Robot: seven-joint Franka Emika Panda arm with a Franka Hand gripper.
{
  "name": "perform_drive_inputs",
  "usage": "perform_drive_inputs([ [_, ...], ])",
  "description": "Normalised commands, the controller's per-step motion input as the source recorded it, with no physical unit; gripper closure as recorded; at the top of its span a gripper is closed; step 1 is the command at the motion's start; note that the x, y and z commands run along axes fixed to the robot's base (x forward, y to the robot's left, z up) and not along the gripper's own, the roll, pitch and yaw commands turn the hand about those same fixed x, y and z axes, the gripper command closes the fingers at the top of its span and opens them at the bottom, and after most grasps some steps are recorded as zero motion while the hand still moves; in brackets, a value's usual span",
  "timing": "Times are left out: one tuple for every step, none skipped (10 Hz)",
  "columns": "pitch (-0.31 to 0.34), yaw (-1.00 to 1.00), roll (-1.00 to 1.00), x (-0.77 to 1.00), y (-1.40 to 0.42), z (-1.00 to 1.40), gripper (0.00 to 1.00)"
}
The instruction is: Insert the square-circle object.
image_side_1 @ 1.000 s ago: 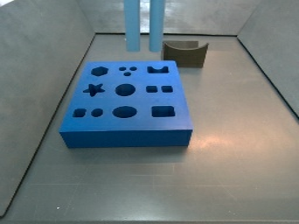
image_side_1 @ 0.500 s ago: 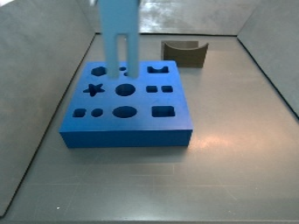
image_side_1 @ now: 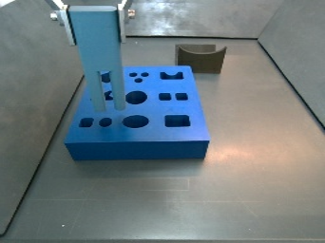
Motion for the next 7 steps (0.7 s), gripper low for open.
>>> perform_drive_inputs([
  [0.0,-0.2,0.0,-0.03,-0.07,-0.09,1.0],
  [-0.009,-0.28,0.0,-0.12,-0.09,-0.11,1.0],
  [-0.016,-0.28,0.0,-0.11,-0.13,-0.15,1.0],
  [-0.014,-0.25,0.0,-0.03,-0.14,-0.17,1.0],
  [-0.027,-0.21,-0.02,-0.02,-0.12,-0.23,1.0],
  [-0.03,-0.11,-0.02,-0.05,-0.09,-0.26,1.0],
  [-0.019,0.0,0.0,0.0,-0.07,-0.3,1.0],
])
